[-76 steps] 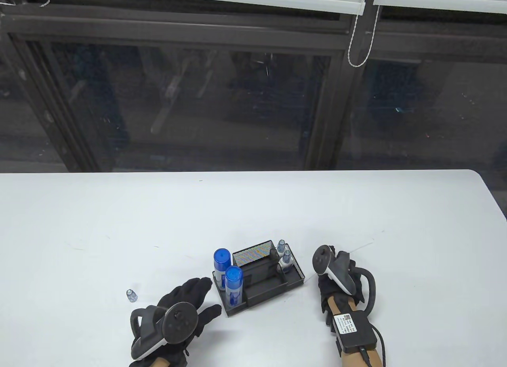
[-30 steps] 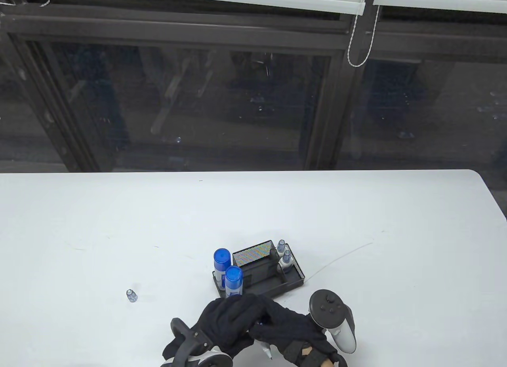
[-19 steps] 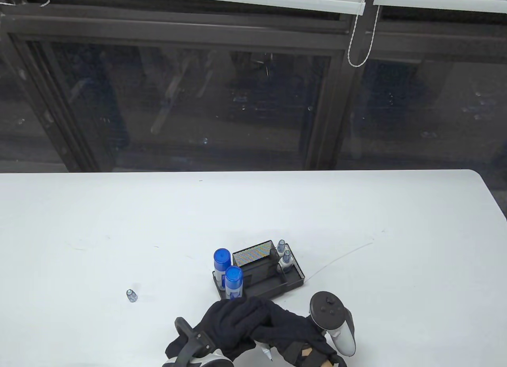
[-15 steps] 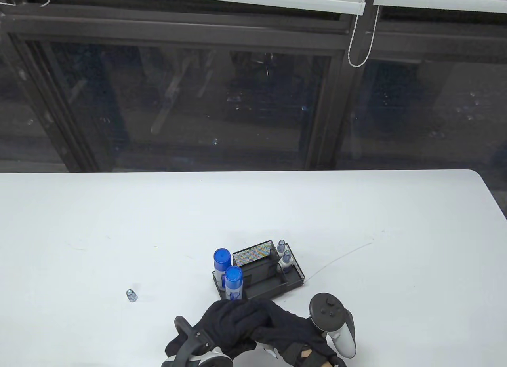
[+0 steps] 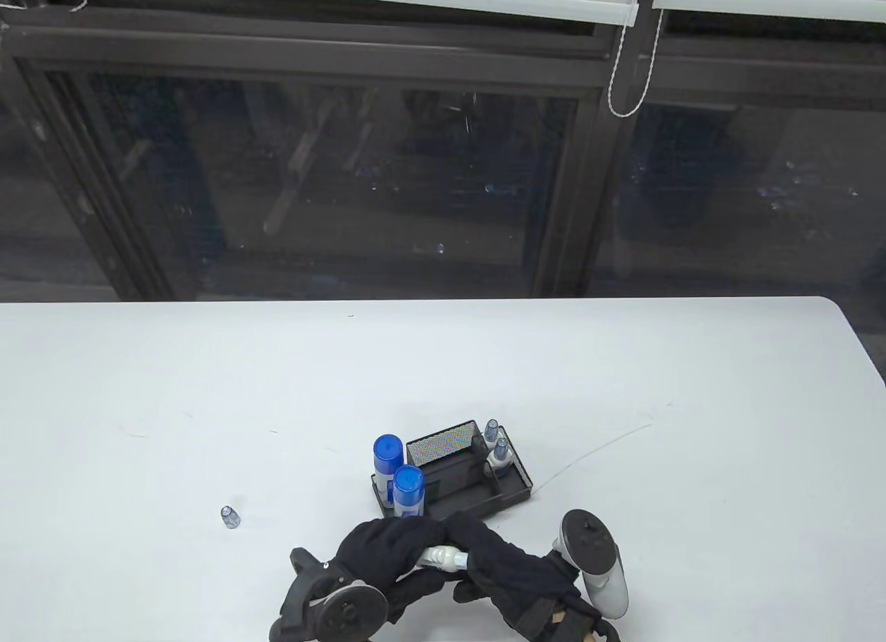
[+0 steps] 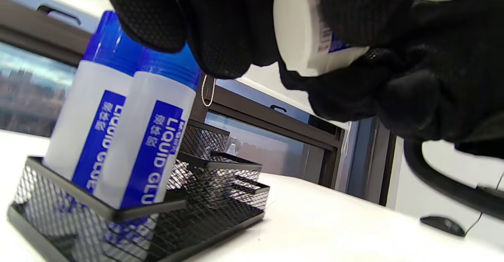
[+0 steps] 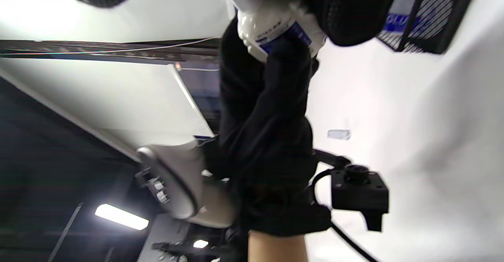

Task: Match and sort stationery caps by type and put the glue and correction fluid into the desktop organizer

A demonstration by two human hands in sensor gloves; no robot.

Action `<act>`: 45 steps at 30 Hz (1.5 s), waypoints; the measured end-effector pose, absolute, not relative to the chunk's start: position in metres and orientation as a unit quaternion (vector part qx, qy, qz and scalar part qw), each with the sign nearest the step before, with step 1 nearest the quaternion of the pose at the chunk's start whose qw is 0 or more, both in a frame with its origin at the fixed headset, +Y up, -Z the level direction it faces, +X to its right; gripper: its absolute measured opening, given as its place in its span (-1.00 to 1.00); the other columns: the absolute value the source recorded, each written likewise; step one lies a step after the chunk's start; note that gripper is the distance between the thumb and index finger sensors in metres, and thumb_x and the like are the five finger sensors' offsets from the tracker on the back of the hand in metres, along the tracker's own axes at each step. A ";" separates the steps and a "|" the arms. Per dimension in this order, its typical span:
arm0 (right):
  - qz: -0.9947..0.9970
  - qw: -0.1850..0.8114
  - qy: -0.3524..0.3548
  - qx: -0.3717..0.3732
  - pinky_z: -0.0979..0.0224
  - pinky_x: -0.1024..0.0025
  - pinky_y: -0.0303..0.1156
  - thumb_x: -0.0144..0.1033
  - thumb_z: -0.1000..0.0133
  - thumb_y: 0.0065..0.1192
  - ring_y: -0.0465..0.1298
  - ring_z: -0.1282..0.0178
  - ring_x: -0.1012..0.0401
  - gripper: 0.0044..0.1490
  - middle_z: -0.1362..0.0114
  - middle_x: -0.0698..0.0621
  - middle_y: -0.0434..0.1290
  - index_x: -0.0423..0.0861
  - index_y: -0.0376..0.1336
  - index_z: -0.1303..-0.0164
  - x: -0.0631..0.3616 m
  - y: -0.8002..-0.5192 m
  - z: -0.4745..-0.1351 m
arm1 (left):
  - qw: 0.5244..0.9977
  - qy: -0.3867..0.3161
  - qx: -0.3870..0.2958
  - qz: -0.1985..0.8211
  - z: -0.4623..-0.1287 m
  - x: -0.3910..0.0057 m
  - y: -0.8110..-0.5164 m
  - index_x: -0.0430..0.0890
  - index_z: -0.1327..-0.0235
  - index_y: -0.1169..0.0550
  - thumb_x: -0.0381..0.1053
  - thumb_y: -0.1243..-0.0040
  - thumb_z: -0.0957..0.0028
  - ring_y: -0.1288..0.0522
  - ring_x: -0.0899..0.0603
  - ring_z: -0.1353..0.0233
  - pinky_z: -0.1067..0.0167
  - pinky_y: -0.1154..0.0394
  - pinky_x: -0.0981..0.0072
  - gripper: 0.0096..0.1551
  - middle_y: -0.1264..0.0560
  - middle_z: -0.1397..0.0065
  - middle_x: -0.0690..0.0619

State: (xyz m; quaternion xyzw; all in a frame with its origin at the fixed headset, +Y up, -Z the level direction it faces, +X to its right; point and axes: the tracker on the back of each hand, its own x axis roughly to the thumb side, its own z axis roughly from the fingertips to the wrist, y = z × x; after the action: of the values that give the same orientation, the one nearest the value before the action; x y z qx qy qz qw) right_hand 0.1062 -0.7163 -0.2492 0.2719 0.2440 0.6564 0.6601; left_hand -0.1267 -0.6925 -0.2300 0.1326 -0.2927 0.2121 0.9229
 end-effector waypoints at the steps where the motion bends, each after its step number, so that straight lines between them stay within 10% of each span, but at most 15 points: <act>1: 0.652 0.662 0.246 0.274 -0.50 -0.09 0.31 0.35 -0.09 -0.01 0.20 -0.56 -0.38 0.20 -0.73 -0.43 -0.06 -0.19 -0.17 -0.74 0.106 -0.715 -0.249 | 0.921 -0.289 0.127 0.227 -0.231 -0.128 -0.693 0.15 -0.52 -0.34 0.35 -0.13 -0.08 -0.62 -0.05 -0.44 -0.34 -0.54 -0.05 -0.27 -0.49 -0.52 0.12; 11: 0.767 0.598 0.106 0.206 -0.39 0.04 0.41 -0.14 -0.18 0.19 0.44 -0.38 -0.11 -0.18 -0.55 -0.21 0.25 -0.11 0.02 -0.62 0.098 -0.710 -0.243 | 0.912 -0.237 0.105 0.317 -0.224 -0.119 -0.694 0.08 -0.48 -0.38 0.33 -0.15 -0.10 -0.63 -0.09 -0.40 -0.31 -0.53 -0.06 -0.29 -0.51 -0.47 0.06; 21: 0.796 0.557 0.126 0.199 -0.44 -0.14 0.36 0.07 -0.19 0.01 0.31 -0.51 -0.29 0.06 -0.63 -0.38 0.03 -0.23 -0.33 -0.63 0.086 -0.718 -0.237 | 0.929 -0.245 0.150 0.235 -0.213 -0.098 -0.694 0.03 -0.48 -0.38 0.28 -0.16 -0.13 -0.62 -0.14 -0.40 -0.31 -0.51 -0.09 -0.31 -0.50 -0.48 0.02; 31: 0.830 0.532 0.065 0.154 -0.23 0.06 0.49 0.07 -0.11 0.26 0.54 -0.20 -0.07 -0.17 -0.44 -0.26 0.34 -0.15 0.17 -0.47 0.098 -0.710 -0.238 | 0.938 -0.259 0.155 0.172 -0.210 -0.104 -0.691 0.07 -0.49 -0.40 0.39 -0.18 -0.08 -0.63 -0.14 -0.40 -0.31 -0.51 -0.10 -0.24 -0.53 -0.48 0.04; 45: 0.866 0.469 0.042 0.167 -0.25 0.03 0.47 0.00 -0.05 0.37 0.54 -0.23 -0.07 -0.26 -0.43 -0.18 0.42 -0.03 0.24 -0.41 0.107 -0.700 -0.238 | 0.975 -0.059 0.181 0.113 -0.249 -0.227 -0.668 0.09 -0.58 -0.35 0.34 -0.17 -0.13 -0.60 -0.17 -0.45 -0.34 -0.48 -0.13 -0.23 -0.48 -0.57 -0.01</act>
State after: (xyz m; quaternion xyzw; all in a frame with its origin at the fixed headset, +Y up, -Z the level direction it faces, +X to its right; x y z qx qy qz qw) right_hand 0.1072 -0.7004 -0.2384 0.1673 0.0418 0.8663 0.4687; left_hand -0.2272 -0.6685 -0.2493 0.1810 -0.0587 0.1126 0.9752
